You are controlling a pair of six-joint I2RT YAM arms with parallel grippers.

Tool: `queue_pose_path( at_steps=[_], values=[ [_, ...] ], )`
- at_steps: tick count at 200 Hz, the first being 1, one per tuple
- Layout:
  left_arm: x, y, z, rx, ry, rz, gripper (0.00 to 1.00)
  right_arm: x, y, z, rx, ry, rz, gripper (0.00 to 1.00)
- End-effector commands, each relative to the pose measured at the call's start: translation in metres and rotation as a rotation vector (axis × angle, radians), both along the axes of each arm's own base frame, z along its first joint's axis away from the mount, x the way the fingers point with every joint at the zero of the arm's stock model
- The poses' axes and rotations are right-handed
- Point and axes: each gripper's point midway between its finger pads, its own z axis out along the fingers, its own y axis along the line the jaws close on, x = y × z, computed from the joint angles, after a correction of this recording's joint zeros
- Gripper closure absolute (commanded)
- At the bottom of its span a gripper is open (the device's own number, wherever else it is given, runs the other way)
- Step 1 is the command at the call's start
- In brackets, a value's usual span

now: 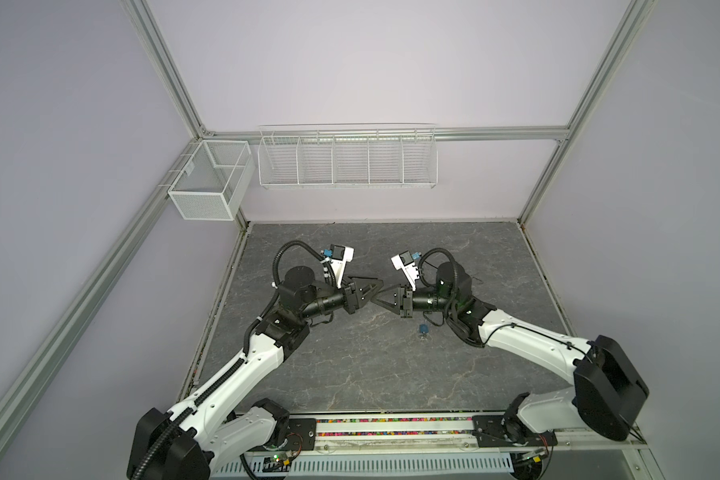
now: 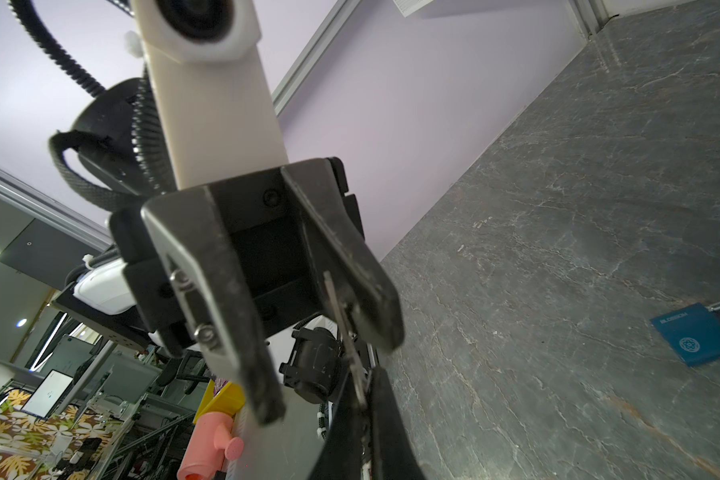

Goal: Unlock with the key
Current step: 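Lower the key with the right gripper while the left gripper draws back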

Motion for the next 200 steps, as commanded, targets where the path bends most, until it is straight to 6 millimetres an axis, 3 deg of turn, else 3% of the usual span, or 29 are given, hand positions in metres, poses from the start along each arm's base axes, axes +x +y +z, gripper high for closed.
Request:
queue_pose_path(
  at_steps=[1,40,76,134,200],
  values=[
    [-0.005,0.004,0.024,-0.022,-0.053,0.007,0.61,0.009,-0.002,-0.002,-0.008,-0.022,-0.038,0.94],
    [0.003,0.023,0.022,0.003,-0.041,0.15,0.55,0.016,-0.008,-0.015,-0.038,-0.024,-0.101,0.94],
    [0.017,0.043,0.002,0.075,0.0,0.305,0.53,0.023,-0.011,-0.029,-0.063,0.005,-0.149,0.94],
    [0.052,0.079,-0.079,0.364,0.184,0.569,0.5,0.031,-0.02,-0.062,-0.139,0.066,-0.233,0.94],
    [0.088,0.081,-0.16,0.692,0.306,0.606,0.47,0.03,-0.028,-0.094,-0.216,0.118,-0.28,0.94]
  ],
)
